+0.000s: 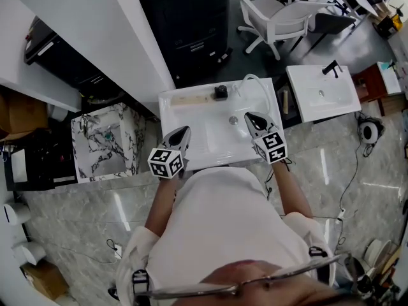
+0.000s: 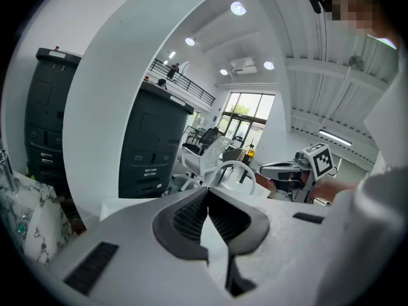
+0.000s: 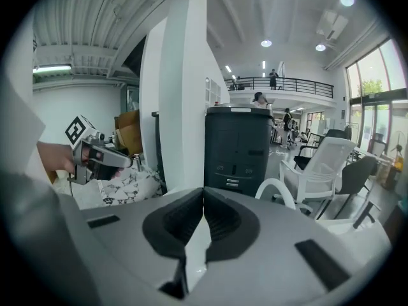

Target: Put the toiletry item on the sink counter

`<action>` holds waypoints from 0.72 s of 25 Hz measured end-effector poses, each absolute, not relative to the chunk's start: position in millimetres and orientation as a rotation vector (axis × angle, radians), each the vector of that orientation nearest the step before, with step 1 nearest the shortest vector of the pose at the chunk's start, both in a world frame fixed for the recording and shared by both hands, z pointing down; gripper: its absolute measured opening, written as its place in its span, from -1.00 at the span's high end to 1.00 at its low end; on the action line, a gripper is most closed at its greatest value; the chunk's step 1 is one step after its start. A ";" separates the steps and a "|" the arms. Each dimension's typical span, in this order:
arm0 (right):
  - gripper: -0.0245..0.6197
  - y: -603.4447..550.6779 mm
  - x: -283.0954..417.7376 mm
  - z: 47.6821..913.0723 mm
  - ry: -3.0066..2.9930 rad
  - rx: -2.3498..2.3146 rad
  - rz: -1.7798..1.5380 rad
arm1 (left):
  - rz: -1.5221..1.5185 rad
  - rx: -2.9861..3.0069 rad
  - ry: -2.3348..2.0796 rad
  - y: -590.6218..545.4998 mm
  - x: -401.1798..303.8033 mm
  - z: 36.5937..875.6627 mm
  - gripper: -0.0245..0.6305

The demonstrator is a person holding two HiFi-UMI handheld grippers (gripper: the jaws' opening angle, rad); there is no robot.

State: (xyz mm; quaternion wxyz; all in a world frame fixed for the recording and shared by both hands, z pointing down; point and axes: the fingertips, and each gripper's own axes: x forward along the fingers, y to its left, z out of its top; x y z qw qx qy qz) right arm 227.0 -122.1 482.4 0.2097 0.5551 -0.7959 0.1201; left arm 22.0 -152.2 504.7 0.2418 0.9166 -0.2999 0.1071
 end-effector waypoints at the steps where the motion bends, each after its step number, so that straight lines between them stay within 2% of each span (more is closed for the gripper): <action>1: 0.90 -119.9 229.1 480.2 -2.216 1.564 0.335 | 0.288 2.510 -0.818 -152.5 23.9 503.0 0.91; 18: 0.90 -98.1 232.2 466.7 -2.306 1.684 0.392 | 0.286 2.560 -0.823 -147.2 31.0 490.7 0.91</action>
